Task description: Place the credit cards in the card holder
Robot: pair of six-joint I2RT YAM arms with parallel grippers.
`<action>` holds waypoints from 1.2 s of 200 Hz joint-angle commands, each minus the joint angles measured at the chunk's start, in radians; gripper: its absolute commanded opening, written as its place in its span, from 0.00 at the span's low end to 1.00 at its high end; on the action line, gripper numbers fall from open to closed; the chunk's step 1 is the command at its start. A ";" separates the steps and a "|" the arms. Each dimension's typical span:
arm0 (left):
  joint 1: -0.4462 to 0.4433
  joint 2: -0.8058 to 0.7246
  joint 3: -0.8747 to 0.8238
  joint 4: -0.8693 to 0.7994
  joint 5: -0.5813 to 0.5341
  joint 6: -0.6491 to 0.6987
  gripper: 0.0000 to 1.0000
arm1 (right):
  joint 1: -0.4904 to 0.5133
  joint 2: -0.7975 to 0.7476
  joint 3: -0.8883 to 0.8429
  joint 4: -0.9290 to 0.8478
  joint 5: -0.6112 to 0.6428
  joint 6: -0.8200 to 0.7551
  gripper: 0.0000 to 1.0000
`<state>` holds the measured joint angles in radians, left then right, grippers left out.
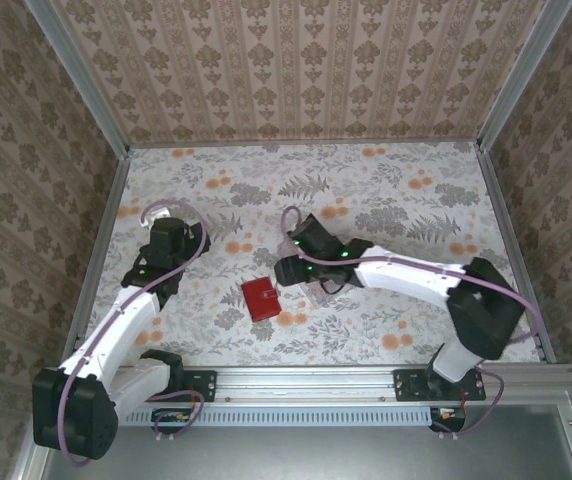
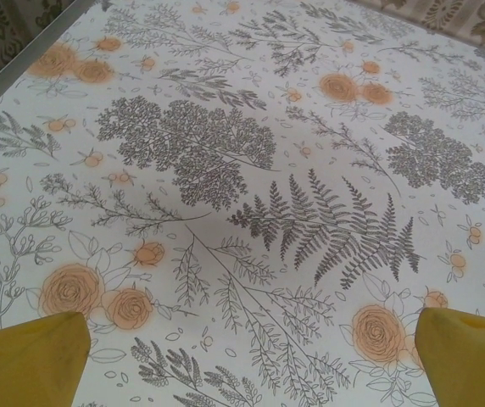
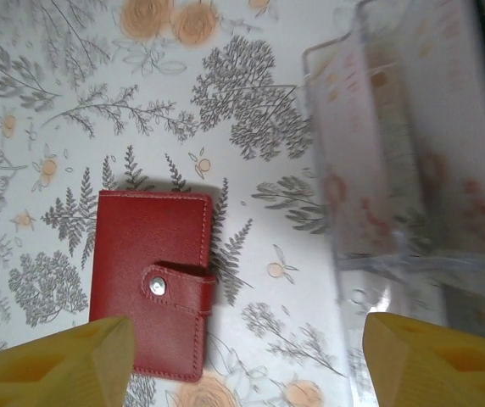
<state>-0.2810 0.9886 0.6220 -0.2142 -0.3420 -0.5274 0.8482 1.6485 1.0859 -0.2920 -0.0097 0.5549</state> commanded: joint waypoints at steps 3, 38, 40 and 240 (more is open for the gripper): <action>-0.009 0.008 0.021 -0.059 -0.060 -0.051 1.00 | 0.023 0.089 0.102 0.012 0.018 0.063 0.72; -0.012 0.008 0.031 -0.068 -0.092 -0.072 1.00 | 0.027 0.194 0.175 0.023 0.015 0.090 0.71; -0.011 0.008 0.031 -0.068 -0.092 -0.072 1.00 | 0.026 0.198 0.177 0.027 0.016 0.092 0.71; -0.014 -0.010 0.045 -0.101 -0.091 -0.046 1.00 | -0.084 0.260 0.117 0.040 0.108 0.080 0.69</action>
<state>-0.2886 0.9955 0.6422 -0.2951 -0.4168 -0.5835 0.7925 1.9575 1.2320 -0.2131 0.0341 0.6586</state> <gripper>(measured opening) 0.997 0.686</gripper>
